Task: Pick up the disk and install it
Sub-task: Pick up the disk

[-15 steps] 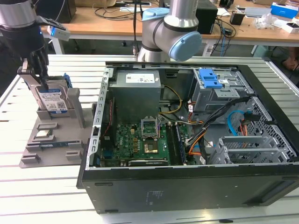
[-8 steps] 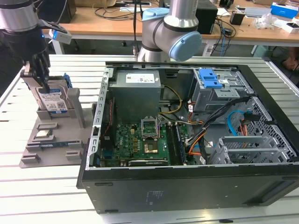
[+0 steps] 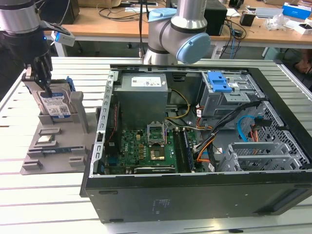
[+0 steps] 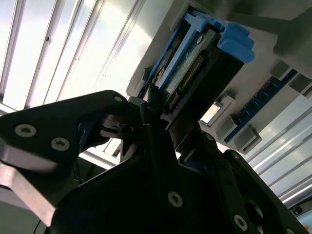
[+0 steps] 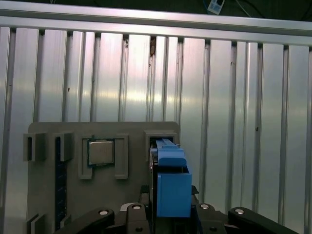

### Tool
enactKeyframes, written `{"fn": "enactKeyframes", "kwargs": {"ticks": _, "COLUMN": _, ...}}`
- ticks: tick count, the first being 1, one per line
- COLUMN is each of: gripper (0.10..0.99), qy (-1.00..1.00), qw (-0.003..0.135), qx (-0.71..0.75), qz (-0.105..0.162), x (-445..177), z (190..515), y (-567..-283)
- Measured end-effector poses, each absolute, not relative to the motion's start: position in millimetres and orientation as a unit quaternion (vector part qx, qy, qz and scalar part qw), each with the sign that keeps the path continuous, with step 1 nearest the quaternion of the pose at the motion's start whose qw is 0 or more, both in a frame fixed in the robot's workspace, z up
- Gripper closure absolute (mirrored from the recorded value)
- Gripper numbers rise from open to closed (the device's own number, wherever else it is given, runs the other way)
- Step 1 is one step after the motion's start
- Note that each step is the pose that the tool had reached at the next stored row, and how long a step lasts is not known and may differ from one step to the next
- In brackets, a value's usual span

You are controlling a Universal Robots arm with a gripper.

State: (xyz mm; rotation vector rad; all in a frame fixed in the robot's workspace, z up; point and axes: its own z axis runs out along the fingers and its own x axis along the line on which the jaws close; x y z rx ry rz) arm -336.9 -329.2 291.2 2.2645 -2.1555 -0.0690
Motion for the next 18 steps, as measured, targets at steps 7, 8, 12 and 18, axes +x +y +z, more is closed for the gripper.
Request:
{"fn": "enactKeyframes", "kwargs": {"ticks": 7, "gripper": 0.722, "qy": -0.689, "qw": 0.007, "qx": 0.724, "qz": -0.022, "x": -336.9, "z": 291.2, "y": -329.1}}
{"fn": "enactKeyframes", "kwargs": {"ticks": 8, "gripper": 0.722, "qy": -0.689, "qw": 0.007, "qx": 0.724, "qz": -0.022, "x": -336.9, "z": 291.2, "y": -329.1}}
{"fn": "enactKeyframes", "kwargs": {"ticks": 12, "gripper": 0.722, "qy": -0.689, "qw": 0.007, "qx": 0.724, "qz": -0.022, "x": -336.9, "z": 291.2, "y": -329.2}}
{"fn": "enactKeyframes", "kwargs": {"ticks": 18, "gripper": 0.722, "qy": -0.689, "qw": 0.007, "qx": 0.724, "qz": -0.022, "x": -336.8, "z": 293.8, "y": -329.1}}
